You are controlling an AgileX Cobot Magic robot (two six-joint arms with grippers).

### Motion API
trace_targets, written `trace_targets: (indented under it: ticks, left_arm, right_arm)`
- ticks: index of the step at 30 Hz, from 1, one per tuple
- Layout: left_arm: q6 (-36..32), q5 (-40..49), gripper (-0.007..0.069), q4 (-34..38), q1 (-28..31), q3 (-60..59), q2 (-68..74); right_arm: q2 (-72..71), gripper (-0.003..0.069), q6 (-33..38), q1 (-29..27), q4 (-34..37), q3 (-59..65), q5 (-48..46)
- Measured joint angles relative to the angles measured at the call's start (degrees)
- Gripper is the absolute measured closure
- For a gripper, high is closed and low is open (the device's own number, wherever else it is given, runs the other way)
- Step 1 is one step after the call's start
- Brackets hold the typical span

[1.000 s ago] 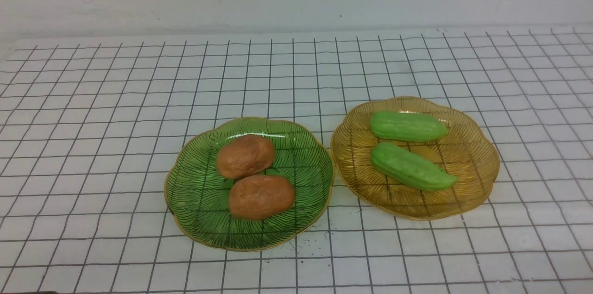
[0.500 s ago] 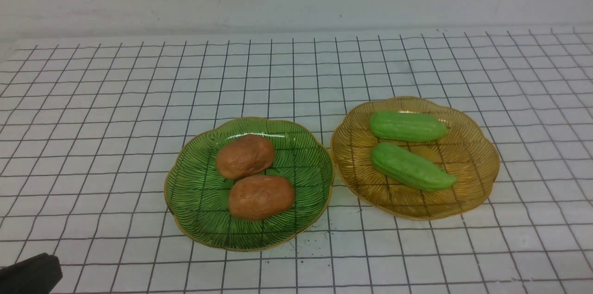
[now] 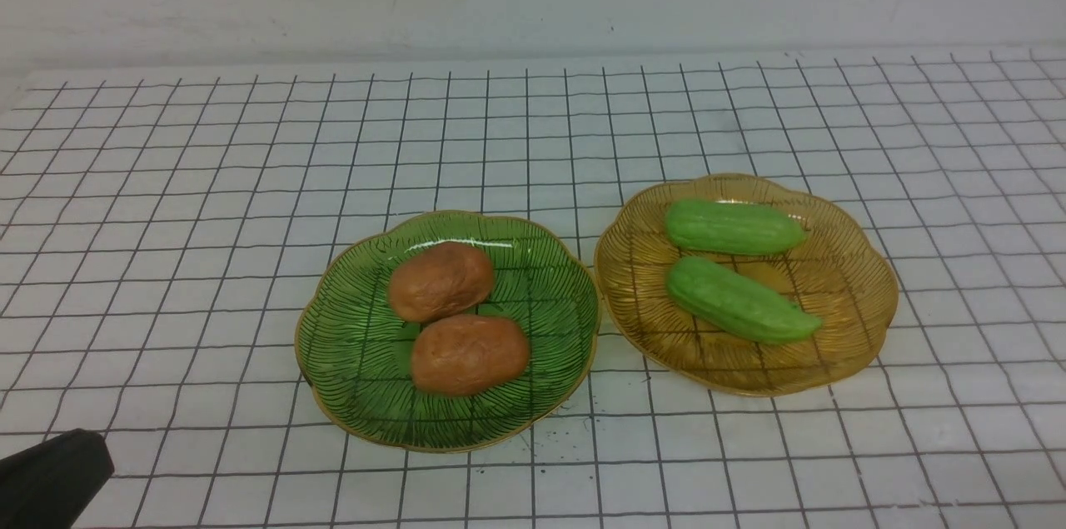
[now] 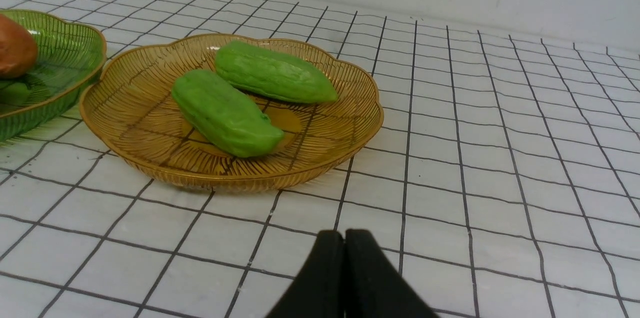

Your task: Put different types of vegetables on the plate.

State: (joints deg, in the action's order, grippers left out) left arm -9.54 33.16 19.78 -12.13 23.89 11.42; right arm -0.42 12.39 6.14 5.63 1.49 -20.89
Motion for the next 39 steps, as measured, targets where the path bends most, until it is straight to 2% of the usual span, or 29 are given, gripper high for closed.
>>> trace_targets:
  ticks: [7,10,14,20,27,39]
  left_arm:
    - [0.0,-0.3,0.0632,-0.3,0.0,-0.7,0.0]
    - [0.8,-1.3,0.0632,-4.0,0.1,-3.9,-1.8]
    - [8.2,-7.4,0.0632,-10.9,3.7,-12.8,-7.1]
    - [16.6,-11.4,0.0632,-14.5,11.5,-24.4,-12.0]
    - [15.9,-11.0,0.0632,-20.3,12.5,-25.3,-12.0]
    - [15.3,-11.0,0.0632,-20.8,12.5,-25.3,-12.0]
  right_arm:
    - [0.0,0.0673,0.0,0.0,0.1,0.0,0.0]
    - [0.0,0.0673,0.0,0.0,0.1,0.0,0.0]
    - [0.0,0.0673,0.0,0.0,0.1,0.0,0.0]
    - [0.0,0.0673,0.0,0.0,0.1,0.0,-0.1]
    - [0.0,0.0673,0.0,0.0,0.1,0.0,-0.2]
    - [0.0,0.0673,0.0,0.0,0.1,0.0,-0.2]
